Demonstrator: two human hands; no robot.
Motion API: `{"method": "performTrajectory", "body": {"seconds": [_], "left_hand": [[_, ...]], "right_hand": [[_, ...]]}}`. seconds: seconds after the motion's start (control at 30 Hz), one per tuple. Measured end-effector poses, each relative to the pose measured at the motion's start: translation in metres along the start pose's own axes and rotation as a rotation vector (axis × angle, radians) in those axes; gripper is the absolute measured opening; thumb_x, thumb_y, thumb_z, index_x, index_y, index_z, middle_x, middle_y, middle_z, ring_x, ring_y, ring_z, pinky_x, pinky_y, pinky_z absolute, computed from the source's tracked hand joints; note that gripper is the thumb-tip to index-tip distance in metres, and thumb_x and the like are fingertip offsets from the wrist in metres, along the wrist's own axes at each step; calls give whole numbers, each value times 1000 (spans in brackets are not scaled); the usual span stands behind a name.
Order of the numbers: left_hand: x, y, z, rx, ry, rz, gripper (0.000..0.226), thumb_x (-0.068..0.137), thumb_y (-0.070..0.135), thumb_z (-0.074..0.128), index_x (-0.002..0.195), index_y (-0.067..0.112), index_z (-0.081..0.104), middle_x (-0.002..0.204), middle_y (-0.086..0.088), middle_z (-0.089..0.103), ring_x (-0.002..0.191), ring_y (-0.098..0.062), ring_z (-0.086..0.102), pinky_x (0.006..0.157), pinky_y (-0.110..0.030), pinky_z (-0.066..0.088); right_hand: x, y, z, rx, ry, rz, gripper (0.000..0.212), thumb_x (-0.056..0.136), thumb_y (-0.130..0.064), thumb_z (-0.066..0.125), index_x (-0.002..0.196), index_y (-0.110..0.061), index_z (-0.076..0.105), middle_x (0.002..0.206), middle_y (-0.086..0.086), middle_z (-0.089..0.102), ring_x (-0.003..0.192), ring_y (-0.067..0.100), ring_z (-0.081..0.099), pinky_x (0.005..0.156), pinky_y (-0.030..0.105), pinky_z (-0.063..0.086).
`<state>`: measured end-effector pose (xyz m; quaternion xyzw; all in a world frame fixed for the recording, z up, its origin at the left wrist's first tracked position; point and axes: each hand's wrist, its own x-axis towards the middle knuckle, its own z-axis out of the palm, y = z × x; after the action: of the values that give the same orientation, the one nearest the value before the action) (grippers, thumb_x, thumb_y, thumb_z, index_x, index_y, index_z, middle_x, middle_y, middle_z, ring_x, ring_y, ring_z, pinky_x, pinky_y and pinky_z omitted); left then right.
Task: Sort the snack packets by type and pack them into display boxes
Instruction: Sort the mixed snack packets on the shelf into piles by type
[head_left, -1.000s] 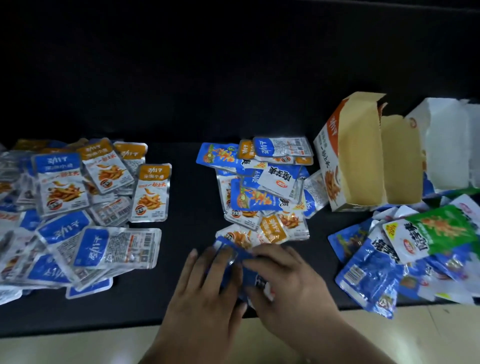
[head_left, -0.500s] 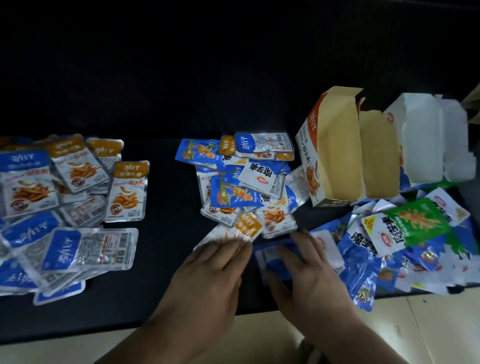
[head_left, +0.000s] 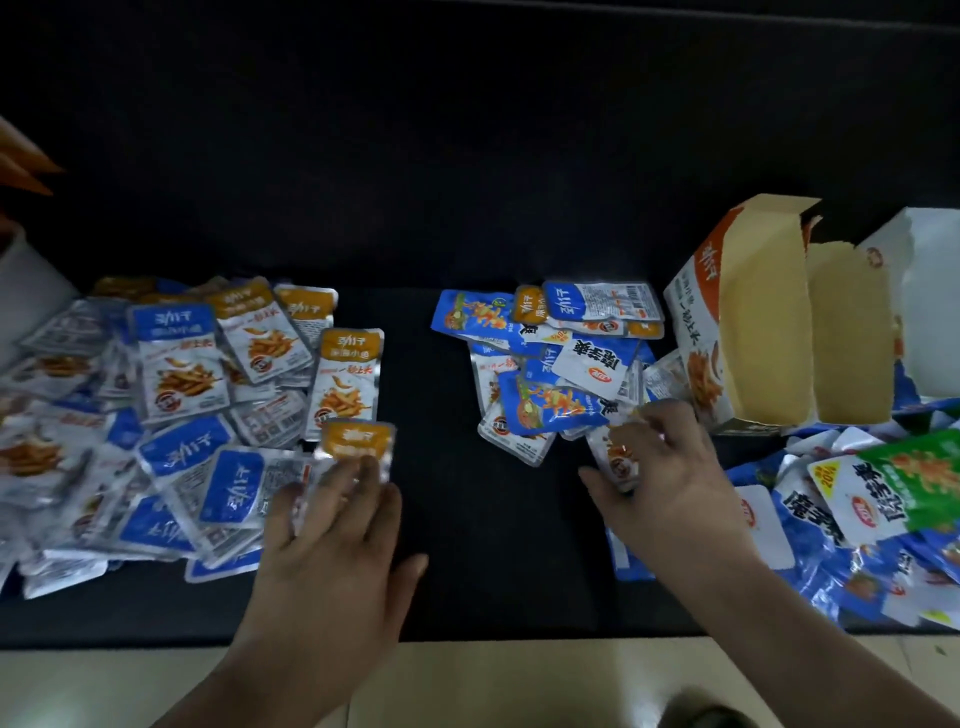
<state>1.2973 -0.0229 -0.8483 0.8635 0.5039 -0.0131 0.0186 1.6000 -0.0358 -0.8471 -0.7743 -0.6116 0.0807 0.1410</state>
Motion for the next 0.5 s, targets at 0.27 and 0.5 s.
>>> {"method": "performTrajectory", "body": {"seconds": [0.27,0.5], "left_hand": [[12,34,17,-250,98,119,49,89,48,53,125,20,73,160,-9,45,150,-32,38,109,-55,33],[13,37,26,-235,75,148,48,89,45,53,128,21,70,155,-9,51,147,-31,43,114,-49,28]], "right_hand": [[15,-7,-2,-148,-73,69,12,79,-18,76,73,-9,72,92,12,66,78,36,66,70,36,54],[17,-4,-13,-166,-103,107,32,98,-40,60,89,-12,72,94,5,68,93,28,64,69,30,42]]}}
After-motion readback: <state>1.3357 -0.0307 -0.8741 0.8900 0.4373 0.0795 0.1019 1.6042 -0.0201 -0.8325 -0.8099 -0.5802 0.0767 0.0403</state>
